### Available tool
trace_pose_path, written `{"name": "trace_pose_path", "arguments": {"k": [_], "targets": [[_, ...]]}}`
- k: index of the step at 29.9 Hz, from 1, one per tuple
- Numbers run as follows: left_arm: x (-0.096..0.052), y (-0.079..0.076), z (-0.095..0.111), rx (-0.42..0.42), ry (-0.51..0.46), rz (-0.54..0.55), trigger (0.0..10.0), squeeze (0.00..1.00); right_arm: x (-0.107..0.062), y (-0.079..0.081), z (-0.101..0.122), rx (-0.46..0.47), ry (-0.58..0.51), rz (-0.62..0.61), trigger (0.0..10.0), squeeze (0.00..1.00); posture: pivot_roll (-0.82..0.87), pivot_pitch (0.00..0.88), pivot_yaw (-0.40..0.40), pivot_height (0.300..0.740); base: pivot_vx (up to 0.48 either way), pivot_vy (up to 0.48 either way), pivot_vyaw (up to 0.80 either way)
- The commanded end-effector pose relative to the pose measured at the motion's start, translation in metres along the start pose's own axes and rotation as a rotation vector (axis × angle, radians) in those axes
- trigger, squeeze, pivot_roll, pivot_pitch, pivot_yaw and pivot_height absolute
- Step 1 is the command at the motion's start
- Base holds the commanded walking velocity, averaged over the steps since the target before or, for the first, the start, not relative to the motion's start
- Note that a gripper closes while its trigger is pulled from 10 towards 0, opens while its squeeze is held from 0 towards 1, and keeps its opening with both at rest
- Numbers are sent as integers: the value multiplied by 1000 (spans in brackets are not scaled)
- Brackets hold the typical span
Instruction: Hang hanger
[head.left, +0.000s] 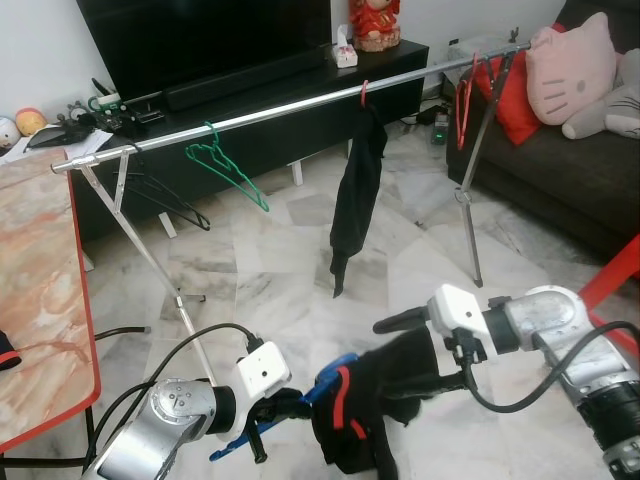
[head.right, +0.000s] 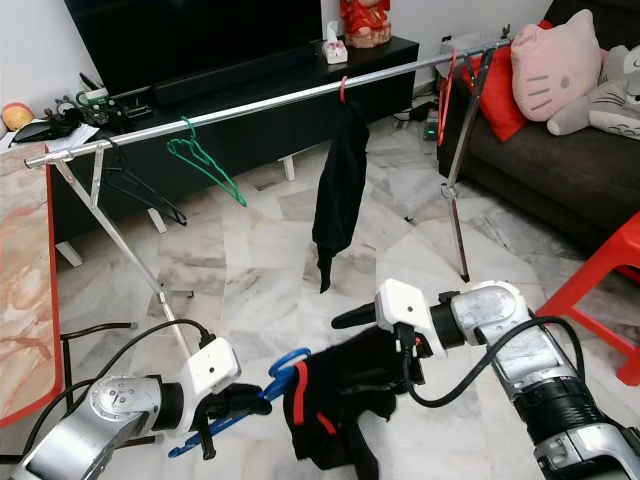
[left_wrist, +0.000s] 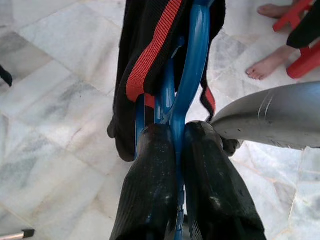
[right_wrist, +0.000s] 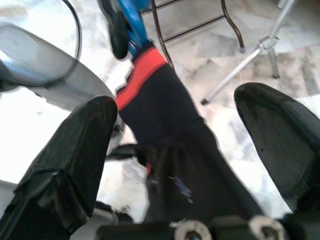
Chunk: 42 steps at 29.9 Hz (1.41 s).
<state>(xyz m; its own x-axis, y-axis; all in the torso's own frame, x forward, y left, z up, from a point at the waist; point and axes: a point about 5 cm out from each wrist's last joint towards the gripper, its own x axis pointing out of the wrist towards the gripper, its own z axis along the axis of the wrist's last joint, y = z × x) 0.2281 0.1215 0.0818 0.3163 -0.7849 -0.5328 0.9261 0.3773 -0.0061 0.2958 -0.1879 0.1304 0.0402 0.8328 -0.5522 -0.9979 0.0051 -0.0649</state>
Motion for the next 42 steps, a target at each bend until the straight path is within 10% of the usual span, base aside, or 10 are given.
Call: {"name": "trace_pose_path", "arguments": {"k": [1, 39, 40, 41, 42], "targets": [[-2, 2, 13, 57, -13, -8, 10000, 0, 4, -5, 3, -44, 30, 3, 10000, 0, -148, 0, 94, 740, 0, 0, 0], [5, -2, 27, 65, -43, -29, 10000, 0, 51, -13, -11, -75, 88, 48, 9922, 0, -113, 0, 81, 740, 0, 0, 0], [5, -2, 28, 65, -44, -28, 10000, 0, 51, -13, -11, -74, 89, 45, 5647, 0, -112, 0, 82, 740, 0, 0, 0], [5, -2, 28, 65, -44, -28, 10000, 0, 51, -14, -12, -73, 90, 43, 5647, 0, -112, 0, 82, 740, 0, 0, 0], [5, -1, 28, 66, -45, -26, 10000, 0, 51, -14, -12, -71, 89, 43, 118, 0, -112, 0, 82, 740, 0, 0, 0]]}}
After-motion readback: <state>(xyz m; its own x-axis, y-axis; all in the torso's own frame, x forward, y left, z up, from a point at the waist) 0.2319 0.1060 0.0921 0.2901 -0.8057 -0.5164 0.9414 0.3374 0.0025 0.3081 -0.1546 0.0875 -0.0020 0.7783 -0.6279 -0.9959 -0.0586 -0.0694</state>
